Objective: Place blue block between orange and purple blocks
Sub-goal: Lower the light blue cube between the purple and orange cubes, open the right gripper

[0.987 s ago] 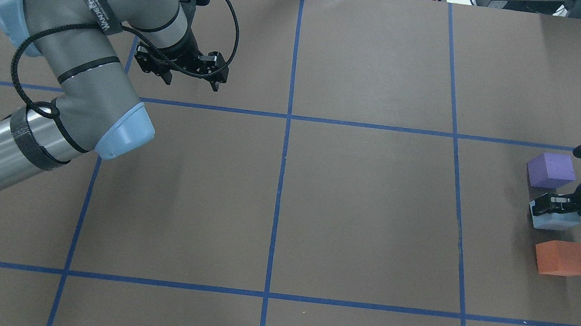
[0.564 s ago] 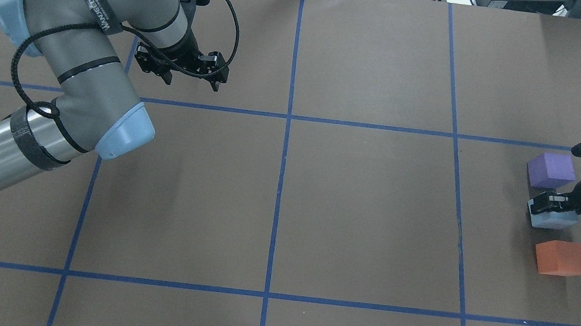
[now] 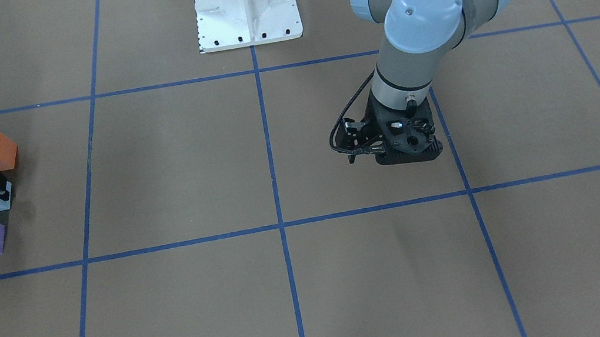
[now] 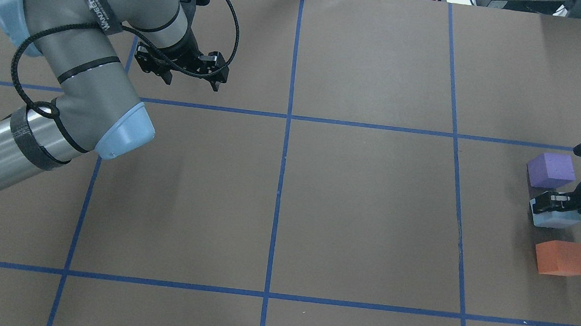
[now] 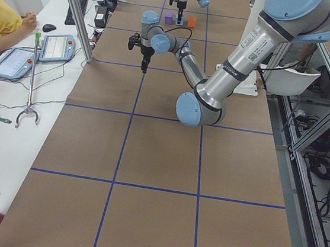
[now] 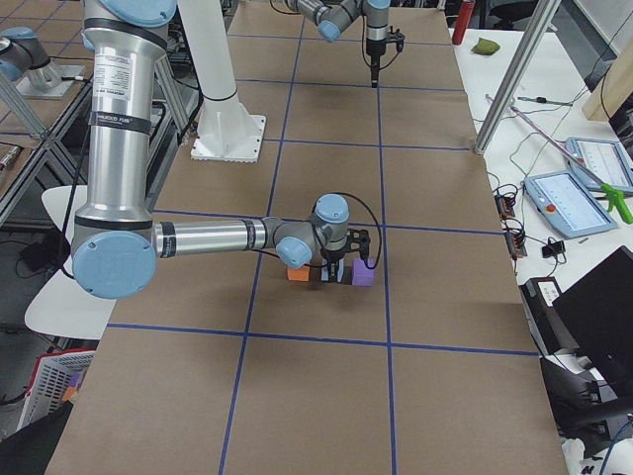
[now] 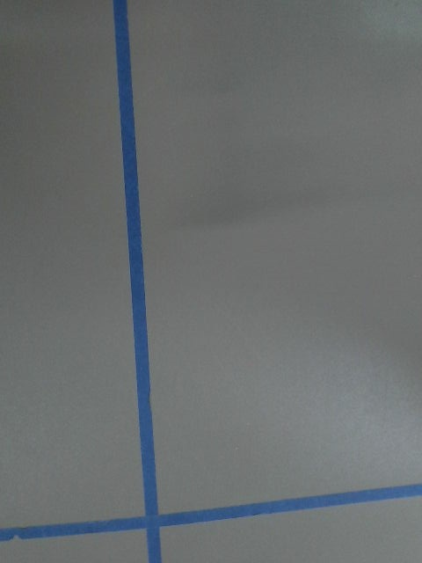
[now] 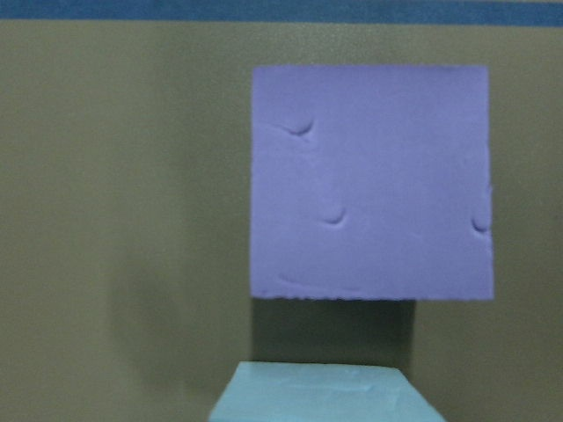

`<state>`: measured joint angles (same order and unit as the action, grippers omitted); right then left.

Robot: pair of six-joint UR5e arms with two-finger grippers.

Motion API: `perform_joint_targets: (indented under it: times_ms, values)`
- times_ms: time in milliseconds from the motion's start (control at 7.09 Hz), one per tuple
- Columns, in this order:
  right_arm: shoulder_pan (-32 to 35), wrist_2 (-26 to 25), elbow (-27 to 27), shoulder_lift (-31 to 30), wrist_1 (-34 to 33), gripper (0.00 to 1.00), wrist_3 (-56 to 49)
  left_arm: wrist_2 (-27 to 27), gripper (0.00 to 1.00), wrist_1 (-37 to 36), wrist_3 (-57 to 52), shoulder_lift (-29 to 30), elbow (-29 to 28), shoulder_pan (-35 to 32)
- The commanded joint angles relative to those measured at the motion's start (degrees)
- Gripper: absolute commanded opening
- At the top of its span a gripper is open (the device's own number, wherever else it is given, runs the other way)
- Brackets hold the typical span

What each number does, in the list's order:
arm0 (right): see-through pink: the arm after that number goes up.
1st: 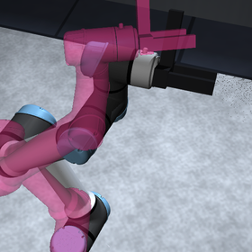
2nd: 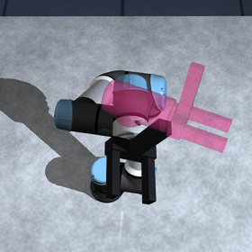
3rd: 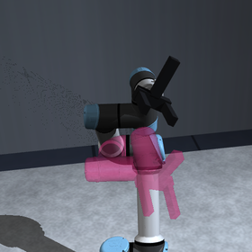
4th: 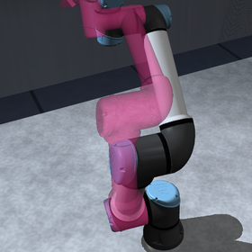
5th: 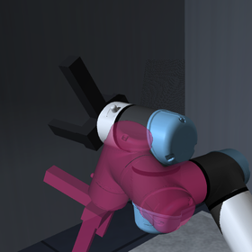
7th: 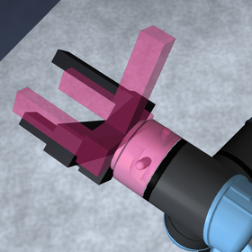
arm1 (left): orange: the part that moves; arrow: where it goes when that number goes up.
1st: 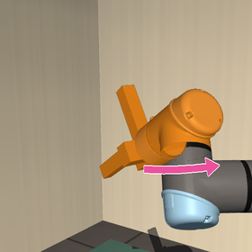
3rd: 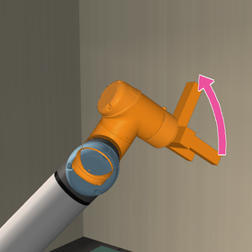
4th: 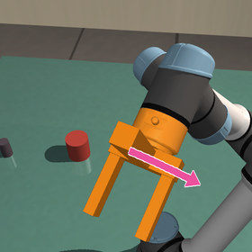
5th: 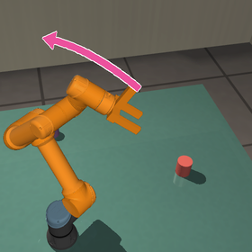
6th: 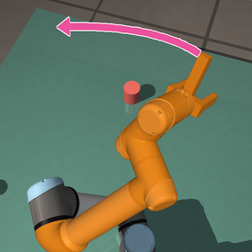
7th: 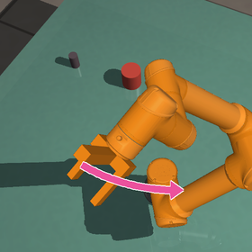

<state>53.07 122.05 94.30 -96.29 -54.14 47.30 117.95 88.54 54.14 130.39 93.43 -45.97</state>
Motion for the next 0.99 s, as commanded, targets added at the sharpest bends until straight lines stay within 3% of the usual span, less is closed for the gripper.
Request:
perform_joint_targets:
  times_ms: [0,141,282,423,846]
  values:
    - [-0.07,-0.41,-0.08,0.05,0.00,0.17,0.16,0.00,1.00,-0.04,0.00,0.04,0.00,0.00]
    - [0.02,-0.33,-0.08,0.05,0.00,0.26,0.16,0.00,1.00,-0.04,0.00,-0.05,0.00,0.00]
    - [-0.07,-0.41,-0.17,0.14,0.00,0.58,0.16,0.00,1.00,-0.04,0.00,0.04,0.00,0.09]
    - [-0.07,-0.41,-0.26,0.14,0.00,1.00,0.25,0.00,1.00,-0.04,0.00,0.04,0.00,0.00]
    - [-0.07,-0.85,-0.17,0.14,0.09,1.00,0.07,0.00,1.00,-0.04,0.09,0.04,0.00,0.00]
